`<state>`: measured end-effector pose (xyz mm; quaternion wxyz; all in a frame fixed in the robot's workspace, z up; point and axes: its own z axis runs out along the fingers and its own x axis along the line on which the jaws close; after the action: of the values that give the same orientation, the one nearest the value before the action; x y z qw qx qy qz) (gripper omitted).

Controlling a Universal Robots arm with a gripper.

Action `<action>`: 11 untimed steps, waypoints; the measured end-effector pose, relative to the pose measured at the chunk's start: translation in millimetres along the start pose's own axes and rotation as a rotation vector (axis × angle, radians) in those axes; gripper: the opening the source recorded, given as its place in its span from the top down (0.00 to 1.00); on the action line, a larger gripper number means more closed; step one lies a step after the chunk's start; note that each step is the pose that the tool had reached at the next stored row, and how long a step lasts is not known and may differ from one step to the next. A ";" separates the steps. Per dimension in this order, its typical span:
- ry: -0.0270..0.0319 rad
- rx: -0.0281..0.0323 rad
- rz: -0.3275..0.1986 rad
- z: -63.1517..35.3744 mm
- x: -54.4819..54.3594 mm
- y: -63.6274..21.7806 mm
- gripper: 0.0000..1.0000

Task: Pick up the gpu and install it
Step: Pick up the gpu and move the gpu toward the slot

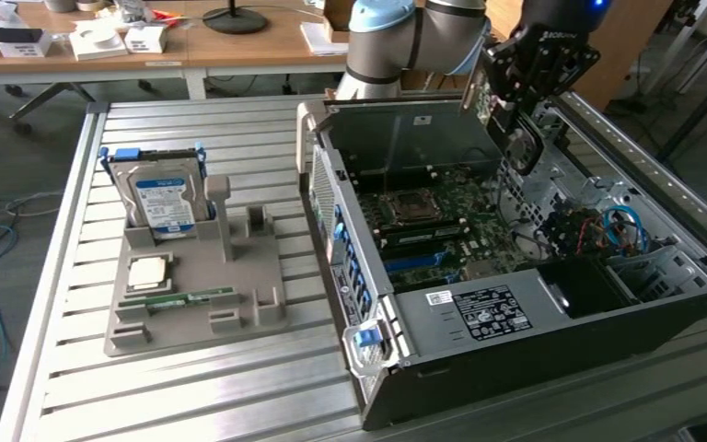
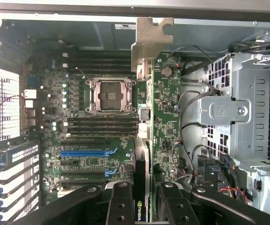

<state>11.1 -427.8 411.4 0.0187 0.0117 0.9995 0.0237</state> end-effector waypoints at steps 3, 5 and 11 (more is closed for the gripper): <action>0.0000 0.0002 0.000 0.3 0.0 0.0 0.74; 0.0000 0.0001 0.000 0.5 -1.7 0.0 0.74; 0.0000 0.0000 0.000 0.7 -4.1 0.0 0.74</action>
<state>15.2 -427.8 410.8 0.0187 0.0118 0.9995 0.0237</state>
